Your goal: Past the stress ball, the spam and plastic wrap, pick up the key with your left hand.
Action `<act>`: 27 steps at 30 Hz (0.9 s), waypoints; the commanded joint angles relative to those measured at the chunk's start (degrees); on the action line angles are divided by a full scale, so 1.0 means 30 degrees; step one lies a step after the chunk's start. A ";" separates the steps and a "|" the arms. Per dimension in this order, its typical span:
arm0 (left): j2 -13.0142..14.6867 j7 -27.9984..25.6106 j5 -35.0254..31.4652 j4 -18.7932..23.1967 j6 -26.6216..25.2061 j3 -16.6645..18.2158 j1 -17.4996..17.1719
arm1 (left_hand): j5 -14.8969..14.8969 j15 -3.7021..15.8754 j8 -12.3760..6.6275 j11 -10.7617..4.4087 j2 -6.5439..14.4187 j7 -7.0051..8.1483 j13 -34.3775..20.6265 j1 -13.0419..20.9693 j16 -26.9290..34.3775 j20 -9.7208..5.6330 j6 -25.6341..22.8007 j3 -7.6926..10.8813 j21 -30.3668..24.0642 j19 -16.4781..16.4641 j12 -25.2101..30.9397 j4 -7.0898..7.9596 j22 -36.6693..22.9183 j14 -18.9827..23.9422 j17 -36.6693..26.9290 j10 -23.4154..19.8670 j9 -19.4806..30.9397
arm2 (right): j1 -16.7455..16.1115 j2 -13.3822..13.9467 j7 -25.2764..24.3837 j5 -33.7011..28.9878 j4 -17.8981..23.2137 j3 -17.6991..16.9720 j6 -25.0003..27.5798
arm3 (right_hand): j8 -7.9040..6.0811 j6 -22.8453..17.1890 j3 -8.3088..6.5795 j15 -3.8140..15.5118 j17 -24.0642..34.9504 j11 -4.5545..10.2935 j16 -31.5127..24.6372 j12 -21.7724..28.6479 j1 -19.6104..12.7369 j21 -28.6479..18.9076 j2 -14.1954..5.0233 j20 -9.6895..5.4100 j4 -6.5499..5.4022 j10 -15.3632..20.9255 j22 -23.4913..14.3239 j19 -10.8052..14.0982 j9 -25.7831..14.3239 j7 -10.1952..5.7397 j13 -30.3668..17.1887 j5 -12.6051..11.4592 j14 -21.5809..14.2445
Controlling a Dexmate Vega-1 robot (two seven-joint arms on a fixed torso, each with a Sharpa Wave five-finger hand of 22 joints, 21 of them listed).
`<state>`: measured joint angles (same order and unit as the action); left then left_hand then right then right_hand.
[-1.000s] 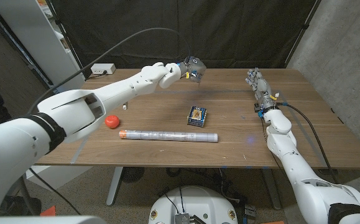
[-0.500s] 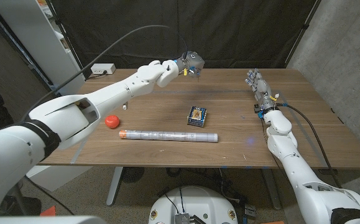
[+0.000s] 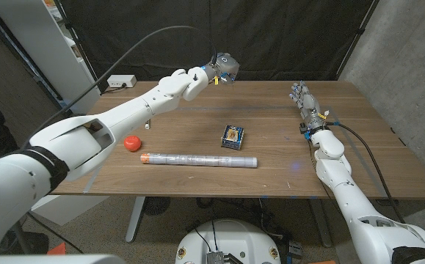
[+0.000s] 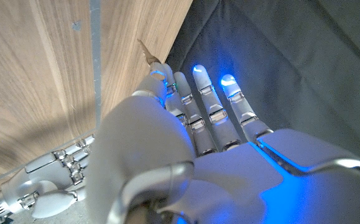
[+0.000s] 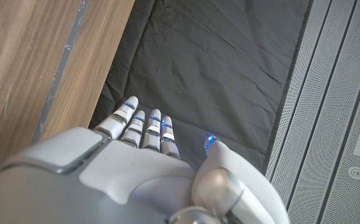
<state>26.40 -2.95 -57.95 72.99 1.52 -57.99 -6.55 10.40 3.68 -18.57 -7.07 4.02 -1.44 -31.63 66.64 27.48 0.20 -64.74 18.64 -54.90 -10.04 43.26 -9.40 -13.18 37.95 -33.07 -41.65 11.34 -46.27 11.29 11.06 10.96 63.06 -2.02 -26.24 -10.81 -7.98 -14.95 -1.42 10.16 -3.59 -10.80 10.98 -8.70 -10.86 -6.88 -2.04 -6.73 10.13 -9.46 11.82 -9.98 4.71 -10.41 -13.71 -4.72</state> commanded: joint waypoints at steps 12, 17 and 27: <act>0.0182 -0.2254 -0.0288 0.0750 -0.1436 0.1055 -0.0870 | 0.0134 0.2990 -0.1699 -0.0384 0.0598 0.0097 -0.0984 0.0843 -0.0133 0.0025 -0.0442 0.0230 -0.0318 0.0148 0.0049 0.0062 -0.0077 0.0247 -0.0155 -0.0672 0.2174 | 0.0096 0.0084 -0.0265 -0.0231 0.0122 0.0127 0.0235 | -0.0012 -0.0109 -0.0042 -0.0020 0.0015 -0.0012 0.0042 -0.0003 0.0089 -0.0045 0.0085 -0.0599 0.0113 0.0199 -0.0086 0.0153 -0.0105 0.0054 -0.0063 -0.0101 -0.0114; 0.0290 -0.2644 -0.0393 0.0957 -0.1647 0.1148 -0.1007 | 0.0136 0.2987 -0.1721 -0.0416 0.0588 0.0130 -0.0992 0.0844 -0.0151 0.0031 -0.0415 0.0246 -0.0380 0.0160 0.0026 0.0061 -0.0073 0.0249 -0.0175 -0.0678 0.2214 | 0.0036 0.0091 -0.0328 -0.0262 0.0227 0.0140 0.0261 | -0.0015 -0.0122 -0.0044 -0.0029 0.0015 0.0018 0.0043 -0.0014 0.0091 -0.0045 0.0086 -0.0599 0.0116 0.0178 -0.0086 0.0153 -0.0105 0.0042 -0.0063 -0.0103 -0.0116; 0.0484 -0.3741 -0.0775 0.1487 -0.2186 0.1396 -0.1370 | 0.0124 0.2951 -0.1746 -0.0495 0.0640 0.0138 -0.1096 0.0842 -0.0183 0.0080 -0.0174 0.0278 -0.0529 0.0267 -0.0063 0.0089 -0.0063 0.0155 -0.0292 -0.0500 0.2373 | -0.0155 0.0156 -0.0595 -0.0418 0.0533 0.0154 0.0475 | -0.0009 -0.0117 -0.0046 -0.0031 0.0014 0.0026 0.0054 -0.0017 0.0098 -0.0047 0.0094 -0.0596 0.0125 0.0178 -0.0086 0.0161 -0.0106 0.0045 -0.0063 -0.0108 -0.0101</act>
<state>27.27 -10.37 -59.10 75.94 -3.35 -54.66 -9.49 10.71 3.69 -18.59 -6.88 4.01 -1.44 -31.65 66.65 27.03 0.42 -64.74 19.05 -56.19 -9.47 42.91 -9.33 -13.18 38.34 -33.61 -41.85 11.34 -46.23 11.56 10.05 10.23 63.90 -1.65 -25.33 -10.81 -7.98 -14.95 -1.42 10.16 -3.59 -10.80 10.98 -8.70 -10.86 -6.88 -2.04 -6.73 10.13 -9.46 11.82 -9.98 4.71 -10.41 -13.71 -4.72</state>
